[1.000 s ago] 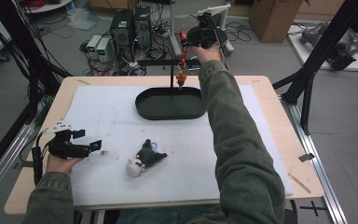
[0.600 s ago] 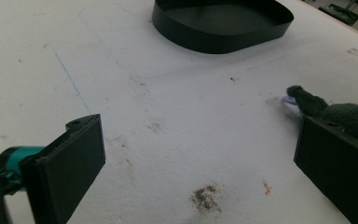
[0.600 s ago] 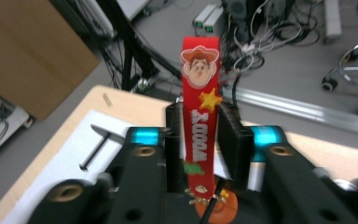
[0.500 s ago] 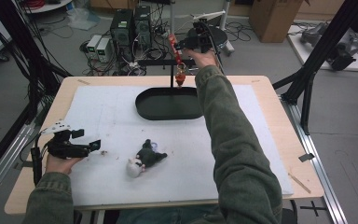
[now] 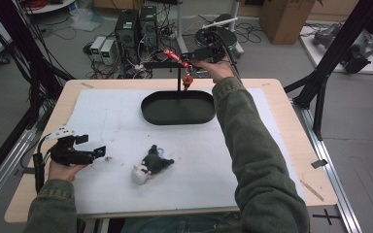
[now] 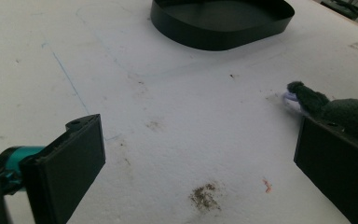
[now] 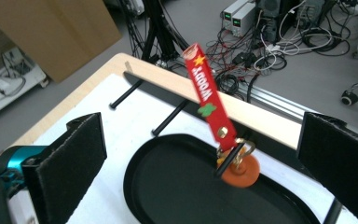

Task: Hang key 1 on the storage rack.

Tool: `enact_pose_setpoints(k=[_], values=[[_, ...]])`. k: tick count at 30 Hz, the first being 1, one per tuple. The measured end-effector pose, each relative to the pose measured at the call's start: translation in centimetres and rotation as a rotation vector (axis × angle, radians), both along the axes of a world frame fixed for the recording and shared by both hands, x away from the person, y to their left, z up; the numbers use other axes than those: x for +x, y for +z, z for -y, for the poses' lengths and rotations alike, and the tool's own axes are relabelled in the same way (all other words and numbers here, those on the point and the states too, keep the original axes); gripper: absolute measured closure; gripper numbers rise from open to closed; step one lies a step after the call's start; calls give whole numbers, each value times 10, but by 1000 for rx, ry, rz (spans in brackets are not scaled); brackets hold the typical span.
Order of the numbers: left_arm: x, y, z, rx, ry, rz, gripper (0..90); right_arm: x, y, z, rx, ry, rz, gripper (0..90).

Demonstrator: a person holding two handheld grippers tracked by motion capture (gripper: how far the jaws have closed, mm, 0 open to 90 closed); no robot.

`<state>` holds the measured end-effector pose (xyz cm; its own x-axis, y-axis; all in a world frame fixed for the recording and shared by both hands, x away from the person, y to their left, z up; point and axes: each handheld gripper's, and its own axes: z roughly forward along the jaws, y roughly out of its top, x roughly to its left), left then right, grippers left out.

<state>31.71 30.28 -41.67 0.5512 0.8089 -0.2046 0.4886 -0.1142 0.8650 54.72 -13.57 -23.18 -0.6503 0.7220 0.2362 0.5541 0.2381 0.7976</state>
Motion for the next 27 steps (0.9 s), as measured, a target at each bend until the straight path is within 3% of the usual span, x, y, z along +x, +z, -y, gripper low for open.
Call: enact_pose_setpoints(k=[7, 9, 15, 23, 27], values=[[-2, 2, 1, -7, -4, 13, 23, -20, 1, 13, -20, -12, 13, 6], [-3, 4, 2, -18, -7, 24, 23, -27, 0, 16, -2, -12, 32, 6], [-4, 5, 3, -21, -5, 25, 23, -42, -11, 31, -4, -10, 55, 6], [-3, 4, 2, -20, -3, 20, 23, -62, -18, 46, -17, -9, 60, 6], [-3, 3, 3, -8, -10, 16, 23, -68, -22, 52, -57, -11, 45, 6]])
